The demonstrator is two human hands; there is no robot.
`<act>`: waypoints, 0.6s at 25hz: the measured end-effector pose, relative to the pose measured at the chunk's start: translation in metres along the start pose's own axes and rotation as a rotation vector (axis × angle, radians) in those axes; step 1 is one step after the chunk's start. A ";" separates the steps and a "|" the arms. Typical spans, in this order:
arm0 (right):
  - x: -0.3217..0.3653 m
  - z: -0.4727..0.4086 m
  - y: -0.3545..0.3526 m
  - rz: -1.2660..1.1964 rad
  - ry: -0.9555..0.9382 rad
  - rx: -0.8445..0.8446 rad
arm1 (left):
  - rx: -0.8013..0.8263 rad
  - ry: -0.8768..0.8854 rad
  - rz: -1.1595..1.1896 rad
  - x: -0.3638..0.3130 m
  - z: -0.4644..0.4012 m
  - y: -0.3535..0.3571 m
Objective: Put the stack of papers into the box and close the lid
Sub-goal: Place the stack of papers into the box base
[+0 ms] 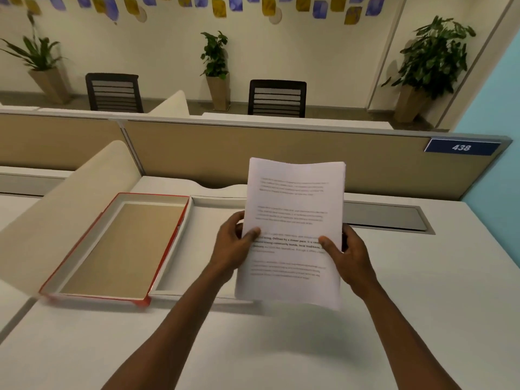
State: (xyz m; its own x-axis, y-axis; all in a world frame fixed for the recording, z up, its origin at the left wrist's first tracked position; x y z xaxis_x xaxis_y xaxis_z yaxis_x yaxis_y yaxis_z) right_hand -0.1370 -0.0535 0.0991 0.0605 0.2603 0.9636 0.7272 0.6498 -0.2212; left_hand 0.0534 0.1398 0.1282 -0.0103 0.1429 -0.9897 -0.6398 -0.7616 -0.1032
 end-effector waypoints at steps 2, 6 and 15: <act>0.015 -0.014 0.050 -0.110 0.056 0.058 | -0.046 -0.035 0.030 -0.008 -0.004 -0.050; 0.018 -0.035 0.111 -0.173 0.155 0.121 | -0.080 -0.176 -0.046 0.001 -0.025 -0.099; -0.020 -0.049 0.185 -0.041 0.358 0.164 | 0.037 -0.346 -0.324 0.048 -0.064 -0.136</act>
State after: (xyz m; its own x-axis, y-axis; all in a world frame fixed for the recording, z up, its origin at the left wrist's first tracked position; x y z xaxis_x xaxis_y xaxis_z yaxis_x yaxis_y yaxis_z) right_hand 0.0298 0.0270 0.0463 0.2899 -0.0148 0.9569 0.6165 0.7677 -0.1749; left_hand 0.1895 0.2095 0.0885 -0.0573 0.5767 -0.8150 -0.6793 -0.6207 -0.3914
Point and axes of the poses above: each hand's wrist, its own z-axis away from the middle knuckle, its own y-axis out of the palm, x = y × z, the point moved 2 cm from there along -z, towards the middle knuckle, and after that the axes turned 4 degrees about -y, right-handed, at the moved point
